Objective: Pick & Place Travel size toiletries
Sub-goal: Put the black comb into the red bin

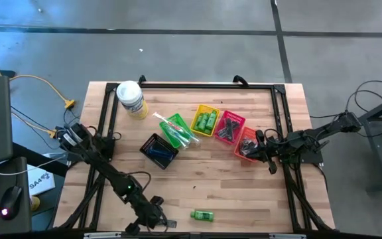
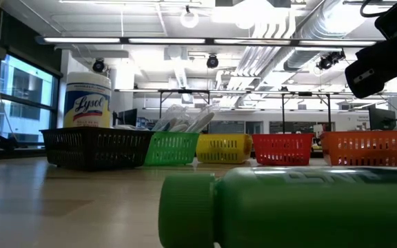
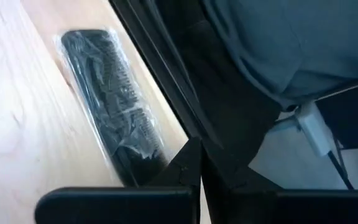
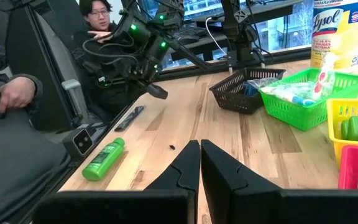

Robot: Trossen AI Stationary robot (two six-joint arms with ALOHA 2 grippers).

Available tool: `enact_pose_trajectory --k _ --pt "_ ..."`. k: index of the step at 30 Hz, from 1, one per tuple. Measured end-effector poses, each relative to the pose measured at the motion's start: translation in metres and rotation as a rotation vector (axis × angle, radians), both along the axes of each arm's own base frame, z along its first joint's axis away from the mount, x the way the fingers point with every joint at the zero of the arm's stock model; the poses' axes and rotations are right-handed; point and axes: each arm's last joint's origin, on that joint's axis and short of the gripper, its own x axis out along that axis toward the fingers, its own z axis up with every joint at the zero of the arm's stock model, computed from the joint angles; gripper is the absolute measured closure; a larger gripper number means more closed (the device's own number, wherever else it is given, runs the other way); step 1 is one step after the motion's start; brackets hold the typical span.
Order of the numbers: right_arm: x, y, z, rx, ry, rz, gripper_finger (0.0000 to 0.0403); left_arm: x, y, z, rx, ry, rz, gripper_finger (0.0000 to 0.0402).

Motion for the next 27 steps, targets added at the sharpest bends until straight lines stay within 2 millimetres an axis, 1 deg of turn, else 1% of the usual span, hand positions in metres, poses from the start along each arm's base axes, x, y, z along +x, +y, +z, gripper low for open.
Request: enact_pose_trajectory --k 2,8,14,21,27 --pt "0.000 0.000 0.000 0.000 -0.001 0.000 0.0396 0.000 0.000 -0.002 0.001 0.013 -0.009 0.0401" --pt "0.000 0.000 0.000 0.001 -0.003 -0.001 0.0396 -0.001 0.003 -0.019 0.043 0.125 0.024 0.0401" --pt "0.000 0.000 0.000 0.000 -0.004 -0.012 0.0396 0.008 0.012 -0.023 0.061 0.135 0.056 0.0401" --pt "0.000 -0.001 0.000 -0.002 -0.004 -0.026 0.0396 0.030 0.042 -0.025 0.132 0.088 0.077 0.0401" --pt "0.000 -0.001 0.000 -0.001 -0.004 -0.025 0.0396 0.051 0.074 -0.028 0.191 0.041 0.173 0.0402"
